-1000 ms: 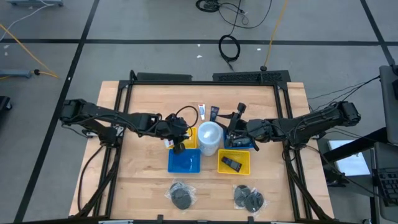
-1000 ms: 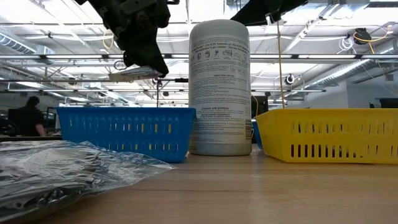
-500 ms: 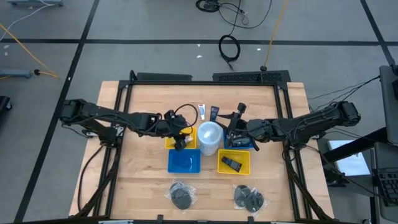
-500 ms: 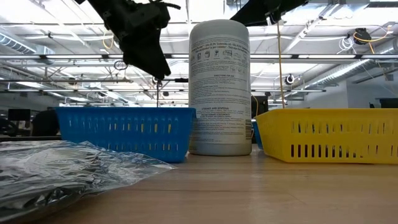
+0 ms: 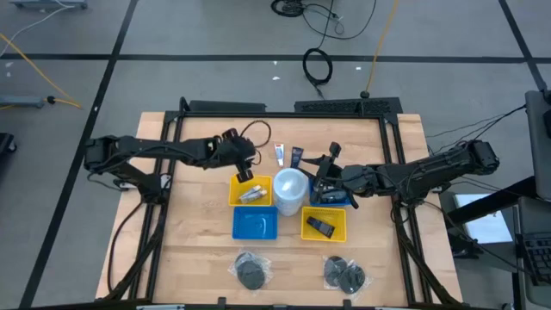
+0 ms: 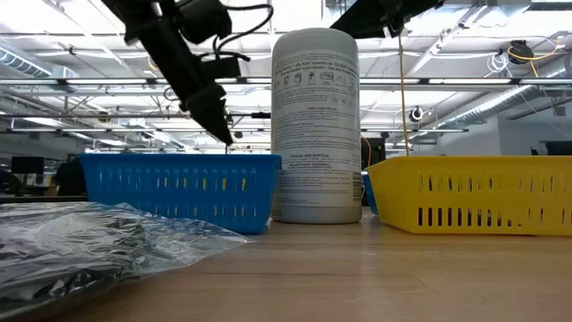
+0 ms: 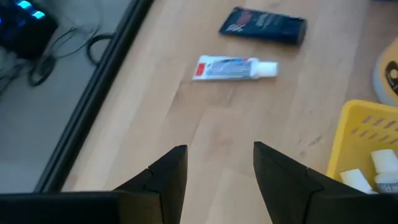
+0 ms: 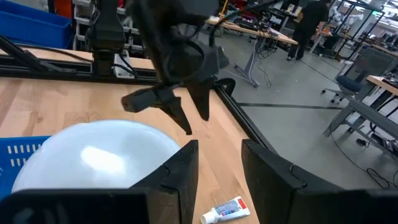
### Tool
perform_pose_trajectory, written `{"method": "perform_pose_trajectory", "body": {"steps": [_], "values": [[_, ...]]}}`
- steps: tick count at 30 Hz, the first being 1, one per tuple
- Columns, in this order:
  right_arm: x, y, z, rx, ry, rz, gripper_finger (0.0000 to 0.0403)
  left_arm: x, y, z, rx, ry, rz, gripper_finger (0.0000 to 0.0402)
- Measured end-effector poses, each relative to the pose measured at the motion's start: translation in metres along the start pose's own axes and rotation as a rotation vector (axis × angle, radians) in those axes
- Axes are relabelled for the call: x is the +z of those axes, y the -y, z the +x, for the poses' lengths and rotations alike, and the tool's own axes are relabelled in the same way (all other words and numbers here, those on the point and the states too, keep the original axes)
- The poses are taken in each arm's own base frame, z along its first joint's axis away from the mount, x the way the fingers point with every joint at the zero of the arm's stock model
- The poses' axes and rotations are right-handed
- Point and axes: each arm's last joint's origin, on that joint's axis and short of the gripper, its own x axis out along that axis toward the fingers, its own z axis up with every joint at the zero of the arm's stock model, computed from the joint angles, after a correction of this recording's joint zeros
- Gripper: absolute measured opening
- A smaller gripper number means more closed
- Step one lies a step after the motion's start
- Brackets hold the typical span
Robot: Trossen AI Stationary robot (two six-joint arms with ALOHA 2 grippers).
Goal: Pick & Place Travel size toiletries
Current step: Put the white toothpaste into the top yellow bin
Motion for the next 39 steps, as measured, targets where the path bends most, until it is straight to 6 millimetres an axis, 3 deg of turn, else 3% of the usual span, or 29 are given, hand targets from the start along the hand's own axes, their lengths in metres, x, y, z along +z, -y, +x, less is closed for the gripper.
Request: {"method": "perform_pose_trajectory", "body": {"steps": [4,10,18,21,28,34,39], "values": [[0.000,0.003,0.002,-0.013,-0.003,-0.002,0.0114,-0.007,-0.008,0.011,-0.067,0.063,0.083,0.0171],[0.000,0.003,0.002,-0.013,-0.004,-0.005,0.0114,-0.013,-0.018,0.019,-0.022,0.087,0.142,0.0176],[-0.001,0.003,0.002,-0.012,-0.009,-0.013,0.0114,0.006,-0.050,0.016,-0.105,0.158,-0.376,0.0169],[-0.001,0.003,0.002,-0.012,-0.011,-0.014,0.0114,0.012,-0.067,0.016,-0.140,0.148,-0.443,0.0164],[-0.001,0.003,0.002,-0.009,-0.012,-0.020,0.0114,0.031,-0.086,0.011,-0.050,0.135,-0.060,0.0161],[-0.001,0.003,0.002,-0.009,-0.012,-0.039,0.0114,0.056,-0.098,0.042,-0.036,-0.092,0.243,0.0161],[-0.002,0.003,0.002,-0.008,-0.022,-0.056,0.0114,0.048,-0.098,0.069,-0.144,-0.245,0.682,0.0161]]}}
